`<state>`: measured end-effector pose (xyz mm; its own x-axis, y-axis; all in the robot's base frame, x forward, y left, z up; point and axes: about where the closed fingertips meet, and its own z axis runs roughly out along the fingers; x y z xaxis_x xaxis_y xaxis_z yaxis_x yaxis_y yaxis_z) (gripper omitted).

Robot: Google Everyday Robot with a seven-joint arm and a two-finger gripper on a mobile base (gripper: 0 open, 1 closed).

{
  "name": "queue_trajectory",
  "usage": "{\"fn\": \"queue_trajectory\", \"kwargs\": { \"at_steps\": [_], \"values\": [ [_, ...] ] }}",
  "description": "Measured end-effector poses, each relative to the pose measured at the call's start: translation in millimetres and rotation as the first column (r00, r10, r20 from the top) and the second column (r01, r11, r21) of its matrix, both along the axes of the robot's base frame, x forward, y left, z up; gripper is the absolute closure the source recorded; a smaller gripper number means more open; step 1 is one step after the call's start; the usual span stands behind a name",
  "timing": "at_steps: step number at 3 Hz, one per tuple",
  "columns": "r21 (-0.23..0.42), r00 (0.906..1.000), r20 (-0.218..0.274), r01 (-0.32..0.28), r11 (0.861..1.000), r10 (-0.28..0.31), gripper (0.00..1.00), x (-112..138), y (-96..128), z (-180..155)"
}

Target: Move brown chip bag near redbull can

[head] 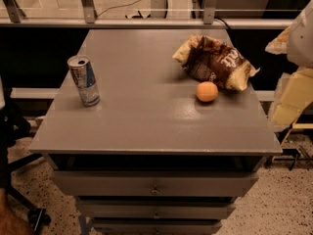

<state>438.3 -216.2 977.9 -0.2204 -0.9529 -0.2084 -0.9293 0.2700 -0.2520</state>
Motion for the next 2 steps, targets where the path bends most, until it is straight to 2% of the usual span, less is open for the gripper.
{"fn": "queue_trajectory", "kwargs": {
  "at_steps": [1,2],
  "values": [
    [0.006,1.0000,0.008,0.003,1.000,-0.003,0.00,4,-3,1],
    [0.040,0.9990,0.038,0.021,0.999,-0.023,0.00,29,-19,4]
  ]
}}
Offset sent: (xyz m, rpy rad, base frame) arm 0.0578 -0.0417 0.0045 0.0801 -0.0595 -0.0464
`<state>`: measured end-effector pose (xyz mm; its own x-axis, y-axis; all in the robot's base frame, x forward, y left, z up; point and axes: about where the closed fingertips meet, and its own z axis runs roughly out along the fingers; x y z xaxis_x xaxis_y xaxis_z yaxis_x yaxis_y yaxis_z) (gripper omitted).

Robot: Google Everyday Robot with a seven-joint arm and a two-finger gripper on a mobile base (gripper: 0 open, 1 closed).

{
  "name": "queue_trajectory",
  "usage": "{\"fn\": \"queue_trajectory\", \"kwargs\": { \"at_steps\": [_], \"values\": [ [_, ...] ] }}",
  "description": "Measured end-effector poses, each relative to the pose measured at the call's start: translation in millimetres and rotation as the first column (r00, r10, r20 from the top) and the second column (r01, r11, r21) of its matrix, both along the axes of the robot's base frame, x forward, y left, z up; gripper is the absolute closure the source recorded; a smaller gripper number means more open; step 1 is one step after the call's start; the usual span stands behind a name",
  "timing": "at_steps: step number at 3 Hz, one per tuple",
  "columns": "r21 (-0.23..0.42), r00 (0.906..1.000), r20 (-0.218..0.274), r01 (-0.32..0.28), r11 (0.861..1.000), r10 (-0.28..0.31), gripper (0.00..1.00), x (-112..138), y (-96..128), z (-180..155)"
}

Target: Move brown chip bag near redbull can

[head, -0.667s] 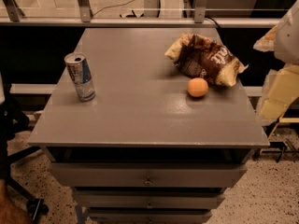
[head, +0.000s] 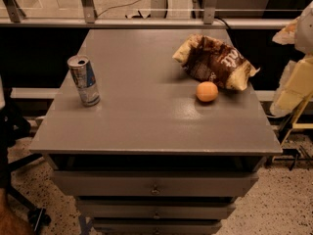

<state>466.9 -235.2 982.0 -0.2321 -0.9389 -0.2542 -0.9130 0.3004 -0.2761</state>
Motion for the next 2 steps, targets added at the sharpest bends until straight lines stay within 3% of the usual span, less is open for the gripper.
{"fn": "queue_trajectory", "kwargs": {
  "at_steps": [1,2],
  "values": [
    [0.056,0.9993,0.036,0.010,0.998,-0.012,0.00,30,-19,-8],
    [0.152,0.9969,0.078,-0.013,0.988,0.001,0.00,57,-27,-18]
  ]
}}
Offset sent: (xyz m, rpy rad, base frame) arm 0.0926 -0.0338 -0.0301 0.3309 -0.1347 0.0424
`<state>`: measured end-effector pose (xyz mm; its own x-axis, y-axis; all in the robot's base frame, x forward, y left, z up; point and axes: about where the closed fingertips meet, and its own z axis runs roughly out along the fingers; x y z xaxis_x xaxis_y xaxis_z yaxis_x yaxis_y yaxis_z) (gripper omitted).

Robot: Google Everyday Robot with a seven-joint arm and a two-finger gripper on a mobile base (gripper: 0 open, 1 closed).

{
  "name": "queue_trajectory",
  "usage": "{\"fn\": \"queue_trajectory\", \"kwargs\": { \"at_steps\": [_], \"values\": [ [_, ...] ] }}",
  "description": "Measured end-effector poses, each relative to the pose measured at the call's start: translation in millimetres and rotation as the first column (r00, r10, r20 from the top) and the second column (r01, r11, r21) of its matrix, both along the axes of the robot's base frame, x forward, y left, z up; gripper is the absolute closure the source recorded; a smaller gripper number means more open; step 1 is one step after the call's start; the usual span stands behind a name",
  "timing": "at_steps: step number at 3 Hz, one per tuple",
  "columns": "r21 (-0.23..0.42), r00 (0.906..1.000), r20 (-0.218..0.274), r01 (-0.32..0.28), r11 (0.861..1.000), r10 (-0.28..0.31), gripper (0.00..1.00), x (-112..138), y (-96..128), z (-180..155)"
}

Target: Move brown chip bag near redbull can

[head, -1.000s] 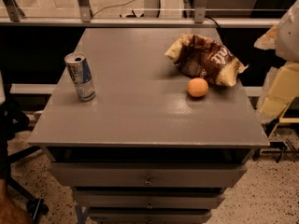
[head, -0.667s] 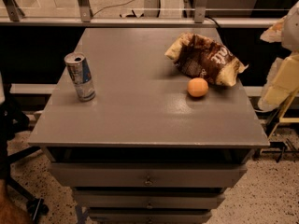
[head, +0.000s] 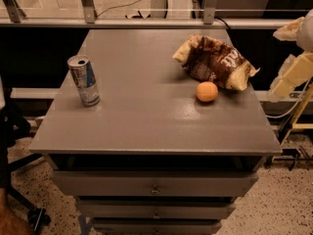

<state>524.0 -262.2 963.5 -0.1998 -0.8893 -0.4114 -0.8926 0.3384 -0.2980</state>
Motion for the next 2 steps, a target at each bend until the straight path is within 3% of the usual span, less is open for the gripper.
{"fn": "queue_trajectory", "kwargs": {
  "at_steps": [1,2],
  "values": [
    [0.160,0.9980,0.050,-0.046,0.986,0.039,0.00,31.2,3.4,-17.1],
    [0.159,0.9980,0.050,-0.046,0.986,0.039,0.00,31.1,3.4,-17.0]
  ]
}}
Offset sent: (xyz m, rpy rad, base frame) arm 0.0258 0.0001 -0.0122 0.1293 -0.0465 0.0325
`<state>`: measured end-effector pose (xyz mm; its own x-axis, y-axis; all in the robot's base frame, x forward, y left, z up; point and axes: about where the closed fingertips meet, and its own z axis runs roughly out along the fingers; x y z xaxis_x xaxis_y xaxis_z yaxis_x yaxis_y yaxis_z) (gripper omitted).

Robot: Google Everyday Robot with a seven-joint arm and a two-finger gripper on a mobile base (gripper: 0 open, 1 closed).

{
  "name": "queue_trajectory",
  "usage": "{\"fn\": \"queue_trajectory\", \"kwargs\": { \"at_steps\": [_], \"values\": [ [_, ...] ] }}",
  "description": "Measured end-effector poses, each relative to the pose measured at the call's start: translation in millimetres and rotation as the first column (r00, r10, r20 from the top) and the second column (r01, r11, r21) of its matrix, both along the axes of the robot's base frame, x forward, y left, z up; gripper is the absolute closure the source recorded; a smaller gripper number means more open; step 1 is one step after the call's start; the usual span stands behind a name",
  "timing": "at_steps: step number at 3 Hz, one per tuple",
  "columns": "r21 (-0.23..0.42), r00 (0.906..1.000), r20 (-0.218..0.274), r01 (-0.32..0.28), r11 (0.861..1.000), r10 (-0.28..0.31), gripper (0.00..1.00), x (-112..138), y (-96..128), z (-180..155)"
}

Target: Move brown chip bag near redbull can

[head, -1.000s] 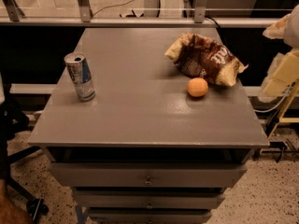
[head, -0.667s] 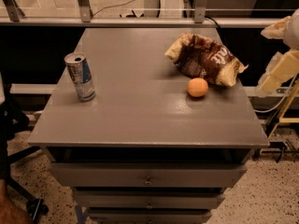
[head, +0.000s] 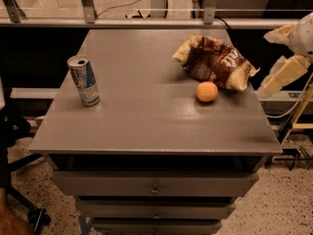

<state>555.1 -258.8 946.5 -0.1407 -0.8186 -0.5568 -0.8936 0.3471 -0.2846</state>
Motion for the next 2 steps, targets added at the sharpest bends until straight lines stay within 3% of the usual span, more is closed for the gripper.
{"fn": "queue_trajectory", "kwargs": {
  "at_steps": [1,2],
  "values": [
    [0.043,0.9999,0.014,-0.009,0.999,0.009,0.00,14,-1,4],
    [0.128,0.9988,0.034,-0.039,0.991,0.035,0.00,43,-2,9]
  ]
}}
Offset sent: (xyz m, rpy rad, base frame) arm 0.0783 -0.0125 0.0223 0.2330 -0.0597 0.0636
